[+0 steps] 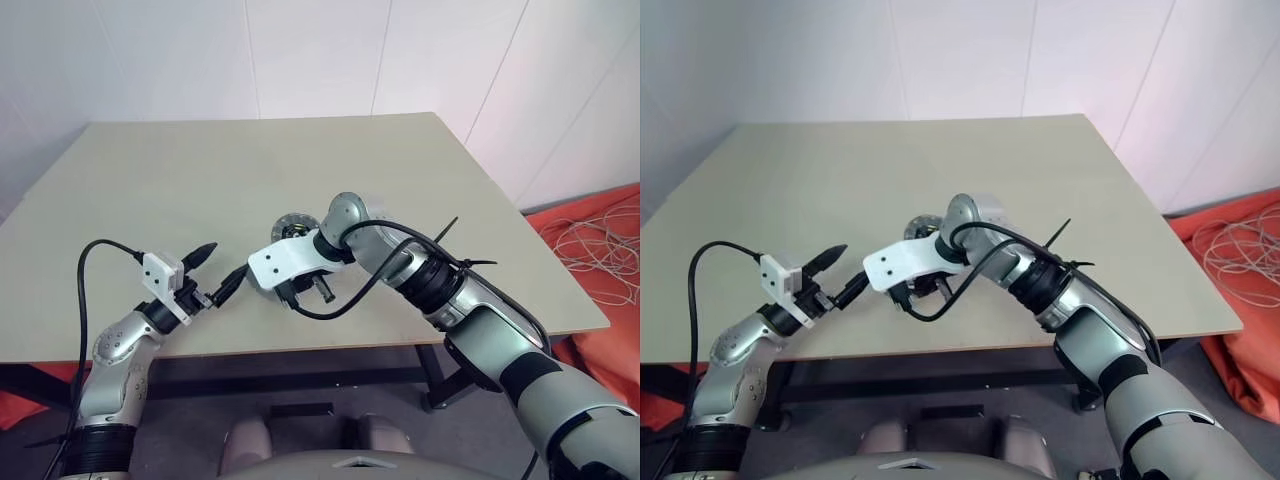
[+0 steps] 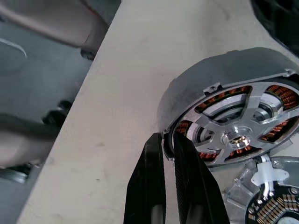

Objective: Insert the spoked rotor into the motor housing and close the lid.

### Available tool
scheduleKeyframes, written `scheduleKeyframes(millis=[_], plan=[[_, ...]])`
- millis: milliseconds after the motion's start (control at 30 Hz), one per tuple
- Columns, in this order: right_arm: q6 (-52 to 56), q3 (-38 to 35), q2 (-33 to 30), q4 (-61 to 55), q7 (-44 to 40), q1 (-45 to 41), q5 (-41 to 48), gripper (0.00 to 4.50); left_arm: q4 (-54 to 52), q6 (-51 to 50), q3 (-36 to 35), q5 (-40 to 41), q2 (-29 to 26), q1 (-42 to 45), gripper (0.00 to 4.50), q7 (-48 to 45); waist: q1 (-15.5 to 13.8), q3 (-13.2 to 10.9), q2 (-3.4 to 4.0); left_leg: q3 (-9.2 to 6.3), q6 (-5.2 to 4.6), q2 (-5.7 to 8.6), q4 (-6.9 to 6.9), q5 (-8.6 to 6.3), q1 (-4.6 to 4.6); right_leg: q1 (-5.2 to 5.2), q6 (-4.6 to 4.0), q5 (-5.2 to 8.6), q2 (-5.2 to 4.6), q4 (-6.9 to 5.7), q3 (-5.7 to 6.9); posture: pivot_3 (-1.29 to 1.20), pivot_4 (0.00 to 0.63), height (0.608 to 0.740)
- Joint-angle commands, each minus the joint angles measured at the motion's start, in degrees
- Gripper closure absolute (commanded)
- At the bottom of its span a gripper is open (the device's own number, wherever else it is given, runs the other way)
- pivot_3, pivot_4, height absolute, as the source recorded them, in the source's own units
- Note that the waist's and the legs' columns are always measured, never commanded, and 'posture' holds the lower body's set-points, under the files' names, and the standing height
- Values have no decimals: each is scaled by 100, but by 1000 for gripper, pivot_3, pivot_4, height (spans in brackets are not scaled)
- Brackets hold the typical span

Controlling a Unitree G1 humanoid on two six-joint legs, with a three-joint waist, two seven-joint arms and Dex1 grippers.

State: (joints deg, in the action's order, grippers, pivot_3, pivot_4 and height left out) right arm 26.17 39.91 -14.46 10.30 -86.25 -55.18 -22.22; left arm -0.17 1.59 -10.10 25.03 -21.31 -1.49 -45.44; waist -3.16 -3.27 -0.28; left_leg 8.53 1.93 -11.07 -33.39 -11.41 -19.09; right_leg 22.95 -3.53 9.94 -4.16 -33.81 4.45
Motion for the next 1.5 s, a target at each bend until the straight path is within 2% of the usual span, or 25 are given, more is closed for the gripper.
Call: scheduleKeyframes(millis=[33, 167, 333, 533, 933, 1100, 1267, 1500], plan=[[554, -150, -90, -345, 92, -206, -7, 4489, -29, 140, -16, -6, -10, 145, 0, -10, -19, 0, 0, 0, 1, 0, 0, 1, 0, 2, 0, 0, 0, 0, 0, 0, 0, 740], [670, -45, -202, -285, 342, -248, -128, 4489, 46, 168, -5, -11, -10, 204, 0, -31, -60, -1, 1, 1, 3, -1, 1, 2, 1, 3, 0, 0, 0, 0, 0, 0, 0, 740], [91, 21, -368, 109, 888, -438, -335, 4489, 111, 195, 19, -10, -7, 258, 0, -40, -75, -2, 1, 2, 4, -2, 3, 2, -1, 10, 0, 0, 0, 0, 0, 0, 0, 740], [14, -58, -373, -176, 907, -565, -217, 4489, 195, 222, 42, -24, 8, 327, 0, -59, -77, -3, 2, 2, 4, -3, 7, 2, -2, 13, -1, 0, 1, -1, 0, 0, 0, 740], [-1114, 422, -1177, -676, 602, -349, -765, 4489, 279, 244, 61, -38, 13, 372, 0, -98, -78, -5, -1, 4, 4, 0, 6, 2, -5, 11, 0, 0, 0, -2, -1, 0, 0, 740], [-1132, 536, -1066, -503, 658, -217, -940, 4489, 292, 249, 54, -45, 16, 380, 0, -95, -74, -5, -1, 4, 4, -2, 6, 2, -5, 13, -1, 0, 0, -2, -1, 0, 0, 740], [-543, 513, -624, -173, 579, -91, -856, 4489, 278, 250, 47, -51, 20, 351, 0, -80, -73, -5, 0, 4, 4, -3, 6, 2, -3, 12, -2, -1, 0, -3, -1, 0, 0, 740], [-212, 422, -328, 137, 736, -123, -847, 4489, 276, 248, 42, -59, 17, 338, 0, -79, -90, -6, 0, 2, 4, 1, 2, 2, 0, 5, -2, -1, -1, -3, -1, 0, 0, 740]])
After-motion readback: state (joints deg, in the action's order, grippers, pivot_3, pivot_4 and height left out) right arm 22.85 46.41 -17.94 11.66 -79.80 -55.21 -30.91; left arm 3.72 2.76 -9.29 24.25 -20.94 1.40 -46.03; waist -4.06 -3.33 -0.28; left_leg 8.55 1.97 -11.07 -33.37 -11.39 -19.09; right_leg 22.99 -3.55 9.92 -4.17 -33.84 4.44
